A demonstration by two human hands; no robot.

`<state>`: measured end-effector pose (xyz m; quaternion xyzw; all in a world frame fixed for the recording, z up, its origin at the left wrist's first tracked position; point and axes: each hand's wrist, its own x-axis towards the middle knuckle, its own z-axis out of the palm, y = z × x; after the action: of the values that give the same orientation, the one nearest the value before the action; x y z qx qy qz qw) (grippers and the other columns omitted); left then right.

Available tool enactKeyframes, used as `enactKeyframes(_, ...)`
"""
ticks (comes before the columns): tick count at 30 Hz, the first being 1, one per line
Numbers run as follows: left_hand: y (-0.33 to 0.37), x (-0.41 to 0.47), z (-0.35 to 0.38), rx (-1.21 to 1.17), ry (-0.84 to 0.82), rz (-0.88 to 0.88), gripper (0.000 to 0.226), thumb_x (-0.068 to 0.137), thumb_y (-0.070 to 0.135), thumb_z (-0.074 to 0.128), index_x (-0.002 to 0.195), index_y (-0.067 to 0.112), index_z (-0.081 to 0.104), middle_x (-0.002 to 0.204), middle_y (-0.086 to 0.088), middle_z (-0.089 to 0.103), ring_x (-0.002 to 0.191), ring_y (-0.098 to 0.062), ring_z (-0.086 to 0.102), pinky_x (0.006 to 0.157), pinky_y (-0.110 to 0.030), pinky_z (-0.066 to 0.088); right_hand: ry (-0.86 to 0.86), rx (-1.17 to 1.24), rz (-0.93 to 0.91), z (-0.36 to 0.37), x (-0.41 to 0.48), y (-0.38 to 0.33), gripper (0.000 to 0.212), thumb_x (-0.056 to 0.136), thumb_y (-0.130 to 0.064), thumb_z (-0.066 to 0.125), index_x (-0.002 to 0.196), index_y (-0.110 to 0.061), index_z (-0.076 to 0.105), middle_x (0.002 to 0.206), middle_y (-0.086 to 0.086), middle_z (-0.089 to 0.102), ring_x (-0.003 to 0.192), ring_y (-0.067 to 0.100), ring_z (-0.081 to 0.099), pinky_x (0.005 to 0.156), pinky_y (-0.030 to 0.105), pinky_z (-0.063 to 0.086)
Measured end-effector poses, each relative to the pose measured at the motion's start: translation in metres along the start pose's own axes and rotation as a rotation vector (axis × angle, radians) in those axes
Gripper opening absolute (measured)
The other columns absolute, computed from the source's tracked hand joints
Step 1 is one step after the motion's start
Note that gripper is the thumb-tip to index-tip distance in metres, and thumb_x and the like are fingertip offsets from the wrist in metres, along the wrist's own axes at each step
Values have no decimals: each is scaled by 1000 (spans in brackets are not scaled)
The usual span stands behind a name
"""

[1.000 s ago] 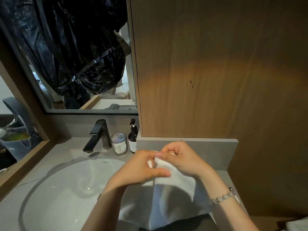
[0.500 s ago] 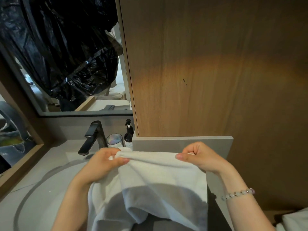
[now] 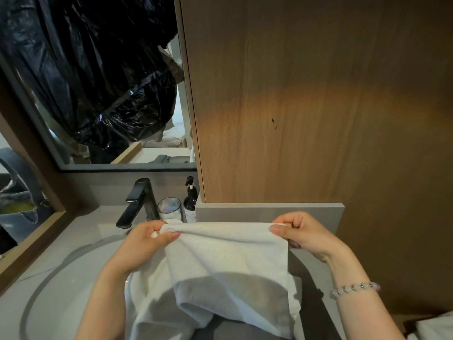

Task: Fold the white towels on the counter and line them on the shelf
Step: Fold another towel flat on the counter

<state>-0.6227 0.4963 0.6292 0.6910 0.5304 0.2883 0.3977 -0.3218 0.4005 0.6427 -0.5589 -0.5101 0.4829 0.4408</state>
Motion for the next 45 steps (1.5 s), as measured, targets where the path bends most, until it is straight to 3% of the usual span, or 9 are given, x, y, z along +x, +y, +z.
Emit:
enactKeyframes(4,5,1,12,-45,92,-3,5,84,20,68,82,16,69,72,4,68,72,-12,61,59,-20,43,56,90,0,-1,3,7,15,90,0,55,82,-5,67,41,-5,39,36,4,31,41,12,29)
enactKeyframes(9,2,8,22,-49,133,-57,25,87,25,65,110,24,59,104,-3,56,94,-19,53,68,-24,40,106,144,-41,-2,3,10,17,90,0,53,99,-2,67,40,-2,42,39,6,37,50,12,39)
enactKeyframes(12,7,6,27,-52,109,-86,31,88,21,63,118,20,55,93,-15,52,89,-30,52,78,-35,45,104,173,-43,2,5,10,18,89,1,54,100,-3,67,43,-2,48,43,7,44,62,20,44)
enactKeyframes(16,18,3,34,-203,131,-81,24,87,2,62,109,12,56,71,-3,45,68,-19,48,69,-26,43,119,331,-13,15,8,12,14,87,5,55,93,1,67,45,-1,50,41,5,44,51,15,42)
enactKeyframes(20,29,-3,46,-322,177,-75,22,84,-7,62,86,15,62,78,-4,63,72,-16,58,71,-21,48,114,348,20,32,11,19,10,88,-3,57,82,3,64,44,-1,43,38,5,34,41,14,28)
enactKeyframes(24,41,-7,55,-376,263,-54,16,80,-7,67,89,7,69,80,-7,69,70,-17,62,76,-28,52,113,239,12,53,15,20,15,88,-10,61,77,-1,64,42,-3,37,38,4,29,40,13,24)
enactKeyframes(31,66,-21,82,-71,313,188,6,81,16,72,75,19,73,65,13,69,60,5,62,59,-10,45,208,257,-34,78,20,9,21,87,-11,64,67,-9,62,43,-2,44,38,6,36,41,15,31)
enactKeyframes(35,66,-23,88,152,379,290,8,84,16,67,80,13,74,72,7,68,60,-2,54,62,-2,38,239,265,4,76,18,11,13,90,-8,60,79,-10,66,44,-5,50,39,3,43,46,13,40)
enactKeyframes(45,55,-23,104,312,392,435,13,90,14,52,78,15,55,67,10,48,62,-17,47,57,-20,24,216,315,39,76,12,-1,29,92,-3,53,70,-13,68,51,-1,57,44,3,54,48,12,45)
